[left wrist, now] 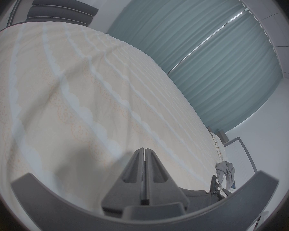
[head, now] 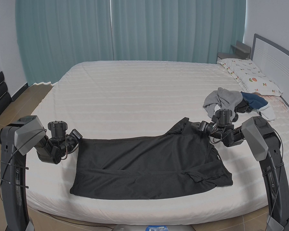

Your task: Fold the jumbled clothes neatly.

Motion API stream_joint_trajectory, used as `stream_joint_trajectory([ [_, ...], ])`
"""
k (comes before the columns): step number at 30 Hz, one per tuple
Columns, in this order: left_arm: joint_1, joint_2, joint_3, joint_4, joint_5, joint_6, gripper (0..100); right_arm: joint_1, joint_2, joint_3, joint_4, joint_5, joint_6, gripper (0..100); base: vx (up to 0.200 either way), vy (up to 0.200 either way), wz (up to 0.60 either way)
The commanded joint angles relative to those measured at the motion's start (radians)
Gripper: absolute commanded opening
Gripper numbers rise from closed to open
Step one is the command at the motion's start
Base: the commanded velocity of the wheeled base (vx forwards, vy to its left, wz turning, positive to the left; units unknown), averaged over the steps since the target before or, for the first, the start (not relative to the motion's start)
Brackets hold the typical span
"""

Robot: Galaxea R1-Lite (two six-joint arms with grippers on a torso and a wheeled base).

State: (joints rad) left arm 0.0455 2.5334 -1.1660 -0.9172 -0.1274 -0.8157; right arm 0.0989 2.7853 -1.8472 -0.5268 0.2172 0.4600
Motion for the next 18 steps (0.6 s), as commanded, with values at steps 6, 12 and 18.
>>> stream_joint_trajectory([
  [6, 0.0, 0.001, -0.001, 0.0, 0.0, 0.0, 0, -0.004, -0.003, 0.023, 0.001, -0.019, -0.003, 0, 0.0, 0.0, 0.0],
  [12, 0.002, -0.005, -0.001, 0.0, 0.0, 0.0, 0, -0.019, -0.038, 0.063, -0.005, -0.019, -0.001, 0, 0.0, 0.0, 0.0],
  [18, 0.002, -0.028, -0.001, 0.001, 0.02, 0.003, 0, -0.039, -0.092, 0.134, -0.042, -0.012, 0.003, 0, 0.0, 0.0, 0.0],
])
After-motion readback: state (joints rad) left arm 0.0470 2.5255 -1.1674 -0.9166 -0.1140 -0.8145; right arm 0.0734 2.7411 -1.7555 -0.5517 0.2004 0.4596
